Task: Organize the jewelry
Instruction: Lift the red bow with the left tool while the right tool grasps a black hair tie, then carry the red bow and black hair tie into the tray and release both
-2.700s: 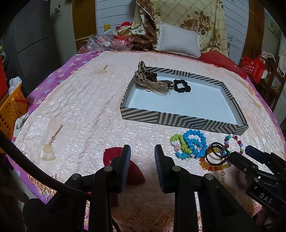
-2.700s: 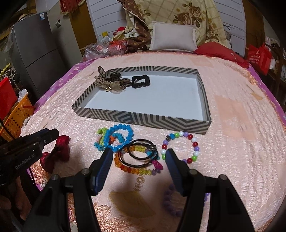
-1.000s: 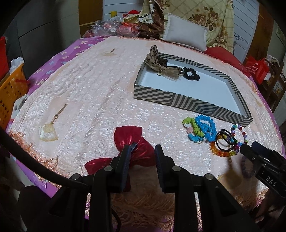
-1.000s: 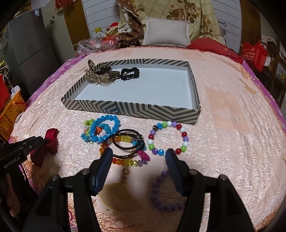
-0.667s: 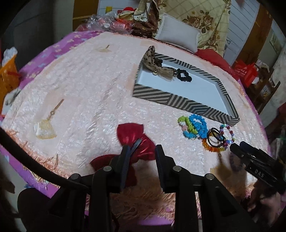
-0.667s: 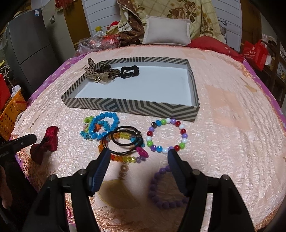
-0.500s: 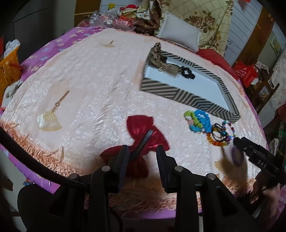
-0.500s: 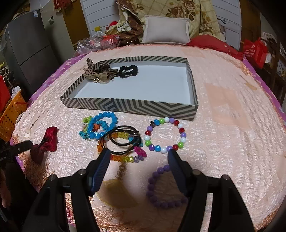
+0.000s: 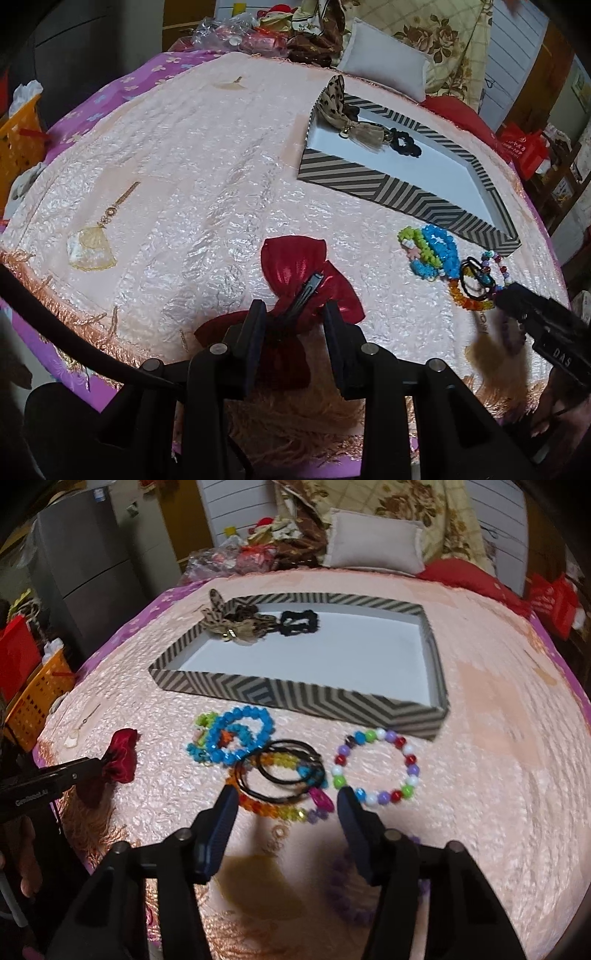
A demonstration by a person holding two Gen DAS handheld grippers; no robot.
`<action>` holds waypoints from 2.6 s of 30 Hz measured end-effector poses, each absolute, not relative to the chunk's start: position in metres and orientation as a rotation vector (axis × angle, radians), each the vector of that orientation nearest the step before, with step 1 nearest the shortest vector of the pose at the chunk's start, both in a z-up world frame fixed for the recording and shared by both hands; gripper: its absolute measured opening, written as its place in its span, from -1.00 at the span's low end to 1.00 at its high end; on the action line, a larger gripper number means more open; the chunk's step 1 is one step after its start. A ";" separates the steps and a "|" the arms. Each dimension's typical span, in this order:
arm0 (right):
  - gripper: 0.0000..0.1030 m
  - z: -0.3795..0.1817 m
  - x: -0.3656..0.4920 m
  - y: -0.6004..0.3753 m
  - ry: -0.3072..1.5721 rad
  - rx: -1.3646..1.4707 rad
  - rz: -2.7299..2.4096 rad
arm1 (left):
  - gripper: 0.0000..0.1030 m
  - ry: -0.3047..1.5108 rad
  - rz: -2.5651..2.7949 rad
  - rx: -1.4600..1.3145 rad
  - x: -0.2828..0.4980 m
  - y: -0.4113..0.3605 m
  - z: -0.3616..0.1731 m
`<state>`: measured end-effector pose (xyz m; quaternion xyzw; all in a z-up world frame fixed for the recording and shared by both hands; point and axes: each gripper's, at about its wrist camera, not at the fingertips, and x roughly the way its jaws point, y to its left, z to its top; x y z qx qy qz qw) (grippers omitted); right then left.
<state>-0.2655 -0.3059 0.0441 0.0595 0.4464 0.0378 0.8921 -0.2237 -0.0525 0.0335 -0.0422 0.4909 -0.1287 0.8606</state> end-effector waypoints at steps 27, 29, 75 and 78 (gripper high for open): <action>-0.94 0.066 -0.257 -0.310 0.883 0.143 0.200 | -0.89 1.019 -0.298 -0.079 -0.220 -0.057 0.029; -0.94 0.073 -0.260 -0.314 0.863 0.162 0.203 | -0.91 1.009 -0.315 -0.076 -0.222 -0.058 0.034; -0.94 0.065 -0.257 -0.317 0.882 0.237 0.241 | -0.89 0.983 -0.339 -0.054 -0.224 -0.067 0.042; -0.94 0.079 -0.259 -0.325 0.846 0.282 0.249 | -0.90 0.946 -0.355 -0.049 -0.226 -0.065 0.057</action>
